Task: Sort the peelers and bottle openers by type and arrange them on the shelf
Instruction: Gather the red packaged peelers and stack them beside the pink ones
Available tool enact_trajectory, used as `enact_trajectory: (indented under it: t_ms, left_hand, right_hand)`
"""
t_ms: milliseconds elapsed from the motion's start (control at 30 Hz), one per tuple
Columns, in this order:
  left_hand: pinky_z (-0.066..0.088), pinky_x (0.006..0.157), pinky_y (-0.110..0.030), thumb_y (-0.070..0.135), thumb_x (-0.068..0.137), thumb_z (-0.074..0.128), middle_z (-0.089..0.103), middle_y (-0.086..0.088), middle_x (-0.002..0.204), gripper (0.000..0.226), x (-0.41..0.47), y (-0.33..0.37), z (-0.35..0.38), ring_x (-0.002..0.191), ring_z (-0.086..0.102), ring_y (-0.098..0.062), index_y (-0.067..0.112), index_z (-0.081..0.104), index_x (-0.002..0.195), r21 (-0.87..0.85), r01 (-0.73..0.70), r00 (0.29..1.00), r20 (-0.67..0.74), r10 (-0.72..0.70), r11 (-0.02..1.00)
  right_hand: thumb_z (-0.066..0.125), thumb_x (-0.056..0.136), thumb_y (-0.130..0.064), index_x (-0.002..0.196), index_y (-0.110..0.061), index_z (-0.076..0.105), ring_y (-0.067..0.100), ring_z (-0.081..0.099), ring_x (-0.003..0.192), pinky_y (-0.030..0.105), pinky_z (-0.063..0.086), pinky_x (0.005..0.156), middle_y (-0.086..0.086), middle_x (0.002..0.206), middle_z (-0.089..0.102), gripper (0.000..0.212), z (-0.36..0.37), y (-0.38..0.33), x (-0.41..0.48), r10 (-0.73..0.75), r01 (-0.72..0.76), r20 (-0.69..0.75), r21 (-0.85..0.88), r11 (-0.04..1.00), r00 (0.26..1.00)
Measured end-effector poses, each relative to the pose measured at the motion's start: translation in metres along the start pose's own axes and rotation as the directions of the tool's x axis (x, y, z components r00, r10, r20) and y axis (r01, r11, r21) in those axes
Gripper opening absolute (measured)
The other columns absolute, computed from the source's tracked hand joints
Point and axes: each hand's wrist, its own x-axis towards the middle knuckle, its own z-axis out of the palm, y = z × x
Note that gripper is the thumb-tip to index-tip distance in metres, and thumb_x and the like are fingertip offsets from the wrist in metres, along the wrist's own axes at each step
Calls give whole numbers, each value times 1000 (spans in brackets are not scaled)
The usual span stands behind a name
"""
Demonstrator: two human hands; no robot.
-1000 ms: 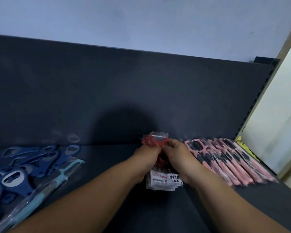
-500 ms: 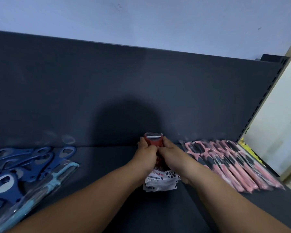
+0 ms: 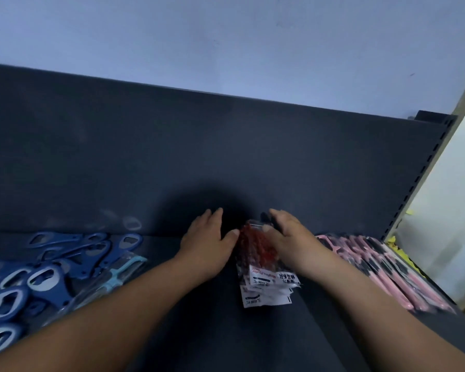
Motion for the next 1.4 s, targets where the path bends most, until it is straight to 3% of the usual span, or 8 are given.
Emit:
enact_trajectory:
  t_ms: [133,333,567,767,900,1100,1400]
  left_hand:
    - [9,119,-41,52,97,34,2,-2,161,68,-13,-17,-29,148,0,-21,24,9,153,319,-57,991,-94,91,946]
    - [3,118,-43,56,96,28,0,0,161,66,-48,-46,-68,148,-6,-22,27,8,153,500,-24,984,-141,109,865]
    - [6,117,-43,57,95,33,7,-2,161,68,-92,-103,-123,148,1,-23,26,13,152,525,103,979,-204,7,845]
    - [6,118,-45,55,96,32,8,-3,161,65,-140,-168,-172,148,2,-24,25,15,152,506,163,978,-195,-72,847]
    - [7,118,-44,52,96,34,9,-3,161,64,-173,-213,-214,148,4,-24,25,16,152,483,183,975,-200,-96,856]
    - [15,117,-45,48,97,35,20,-4,158,59,-216,-279,-269,145,14,-23,23,23,149,477,163,977,-199,-75,864]
    - [19,116,-43,51,96,37,24,-3,156,63,-244,-336,-316,144,20,-24,23,21,151,492,194,979,-151,-136,849]
  right_hand:
    - [43,98,-39,150,-22,26,20,12,147,39,15,119,3,160,14,57,5,-29,-9,-108,106,2,-216,971,994]
    - [37,99,-45,152,-28,17,20,6,148,45,11,120,0,161,7,59,32,-84,-23,-237,275,140,-460,844,961]
    - [40,98,-46,151,-28,18,20,9,148,42,13,119,-1,161,8,60,92,-144,-39,-317,405,264,-426,809,911]
    - [42,98,-43,151,-25,22,21,14,147,40,17,118,0,161,12,60,159,-197,-59,-314,413,302,-362,835,900]
    - [44,96,-43,149,-25,27,21,20,145,40,22,116,0,159,18,58,206,-241,-76,-341,434,300,-342,833,891]
    - [45,98,-39,149,-23,27,19,20,145,32,17,117,0,158,22,57,257,-303,-105,-369,446,278,-305,842,887]
    - [46,97,-38,141,-20,40,22,40,131,32,34,106,3,143,44,48,296,-367,-121,-320,383,250,-272,883,914]
